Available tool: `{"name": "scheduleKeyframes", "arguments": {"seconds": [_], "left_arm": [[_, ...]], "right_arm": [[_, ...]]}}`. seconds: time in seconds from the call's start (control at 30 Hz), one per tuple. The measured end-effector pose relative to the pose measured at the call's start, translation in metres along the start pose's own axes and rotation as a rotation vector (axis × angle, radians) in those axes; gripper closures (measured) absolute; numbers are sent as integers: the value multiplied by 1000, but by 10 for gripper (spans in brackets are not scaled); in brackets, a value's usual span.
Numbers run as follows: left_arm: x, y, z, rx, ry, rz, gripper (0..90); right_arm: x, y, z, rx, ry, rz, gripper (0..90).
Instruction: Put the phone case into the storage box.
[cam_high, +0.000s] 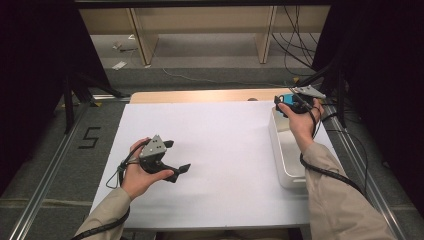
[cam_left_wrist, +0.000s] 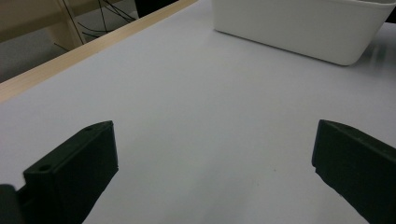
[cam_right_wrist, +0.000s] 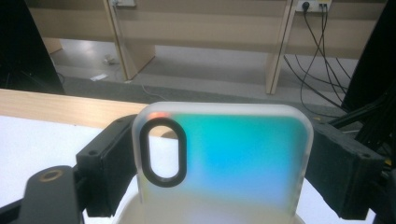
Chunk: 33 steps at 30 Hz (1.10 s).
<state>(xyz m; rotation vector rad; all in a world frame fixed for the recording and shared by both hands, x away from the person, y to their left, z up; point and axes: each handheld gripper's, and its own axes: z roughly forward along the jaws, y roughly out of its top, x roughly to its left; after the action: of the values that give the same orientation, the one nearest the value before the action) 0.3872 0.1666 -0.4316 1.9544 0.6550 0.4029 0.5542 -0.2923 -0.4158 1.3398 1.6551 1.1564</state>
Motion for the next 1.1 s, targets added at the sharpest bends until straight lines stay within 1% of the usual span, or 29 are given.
{"name": "scheduleKeyframes", "arguments": {"seconds": [0.2, 0.27, 0.57, 1.1], "left_arm": [[0, 0, 0, 0, -1, -1, 0], [0, 0, 0, 0, -1, 1, 0], [0, 0, 0, -1, -1, 1, 0], [0, 0, 0, -2, 0, 0, 0]], "right_arm": [[0, -1, 1, 3, -5, 4, 175], [1, -2, 1, 4, -9, -5, 175], [2, -6, 4, 17, -10, -6, 175], [2, -7, 4, 24, -12, 3, 173]]}}
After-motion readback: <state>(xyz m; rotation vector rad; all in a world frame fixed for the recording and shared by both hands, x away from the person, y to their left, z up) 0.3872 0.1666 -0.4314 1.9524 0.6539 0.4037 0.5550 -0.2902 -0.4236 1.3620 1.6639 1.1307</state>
